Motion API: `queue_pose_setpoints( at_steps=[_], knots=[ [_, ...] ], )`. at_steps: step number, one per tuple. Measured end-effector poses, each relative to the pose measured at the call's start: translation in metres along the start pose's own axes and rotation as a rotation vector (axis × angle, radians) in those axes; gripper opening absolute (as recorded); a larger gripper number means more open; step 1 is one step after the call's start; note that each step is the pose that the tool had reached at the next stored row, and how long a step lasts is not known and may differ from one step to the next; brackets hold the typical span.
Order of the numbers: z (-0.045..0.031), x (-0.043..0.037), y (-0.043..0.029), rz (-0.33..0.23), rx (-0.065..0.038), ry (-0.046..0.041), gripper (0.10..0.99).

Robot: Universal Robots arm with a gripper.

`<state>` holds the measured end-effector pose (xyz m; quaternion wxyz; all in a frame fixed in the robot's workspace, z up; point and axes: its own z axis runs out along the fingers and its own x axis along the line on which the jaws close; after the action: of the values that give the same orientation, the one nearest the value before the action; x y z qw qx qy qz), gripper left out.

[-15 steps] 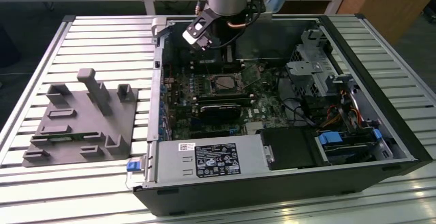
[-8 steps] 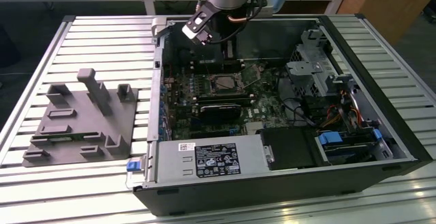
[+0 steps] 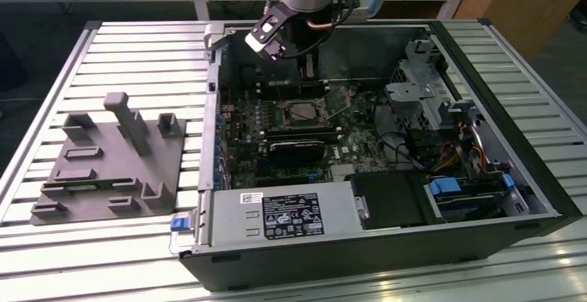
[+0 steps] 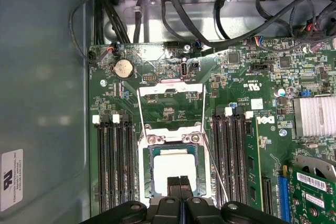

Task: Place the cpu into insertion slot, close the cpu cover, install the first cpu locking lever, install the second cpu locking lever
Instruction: 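Close the cpu cover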

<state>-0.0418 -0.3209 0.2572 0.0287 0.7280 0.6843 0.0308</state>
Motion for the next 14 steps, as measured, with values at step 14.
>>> queue_pose_setpoints(
  at_steps=[14],
  knots=[
    [-0.0088, 0.0, 0.0004, 0.0, 0.0, 0.0, 0.106]
  ],
)
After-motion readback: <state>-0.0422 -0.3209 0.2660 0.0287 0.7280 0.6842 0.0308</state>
